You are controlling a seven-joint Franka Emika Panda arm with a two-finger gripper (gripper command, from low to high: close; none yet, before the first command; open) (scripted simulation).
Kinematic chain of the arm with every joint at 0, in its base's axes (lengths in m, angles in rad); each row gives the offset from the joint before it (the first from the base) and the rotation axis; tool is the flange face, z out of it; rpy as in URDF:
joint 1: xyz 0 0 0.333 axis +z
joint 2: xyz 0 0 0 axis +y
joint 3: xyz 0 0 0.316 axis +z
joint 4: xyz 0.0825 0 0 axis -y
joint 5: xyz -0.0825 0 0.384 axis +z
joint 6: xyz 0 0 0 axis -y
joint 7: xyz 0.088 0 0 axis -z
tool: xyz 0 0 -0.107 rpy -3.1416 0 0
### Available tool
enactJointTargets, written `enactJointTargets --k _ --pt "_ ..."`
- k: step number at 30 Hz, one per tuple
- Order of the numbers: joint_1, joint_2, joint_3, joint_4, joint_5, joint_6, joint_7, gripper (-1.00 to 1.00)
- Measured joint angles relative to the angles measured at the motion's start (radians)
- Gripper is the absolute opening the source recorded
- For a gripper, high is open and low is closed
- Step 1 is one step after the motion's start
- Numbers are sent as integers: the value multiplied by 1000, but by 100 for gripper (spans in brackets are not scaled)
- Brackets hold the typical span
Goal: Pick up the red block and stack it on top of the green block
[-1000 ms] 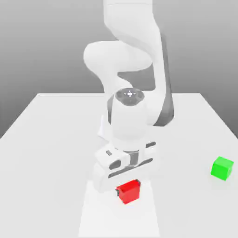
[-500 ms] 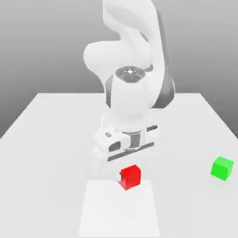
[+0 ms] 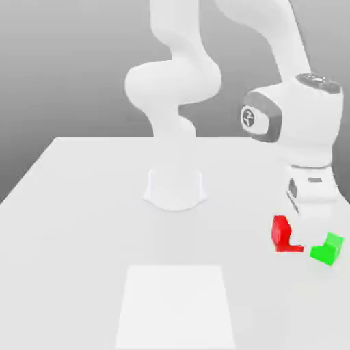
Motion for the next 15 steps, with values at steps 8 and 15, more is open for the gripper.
enactJointTargets --k 8,15 --pt "199 54 67 59 -8 -6 -273 -100" --pt "184 188 45 67 -64 117 -242 100"
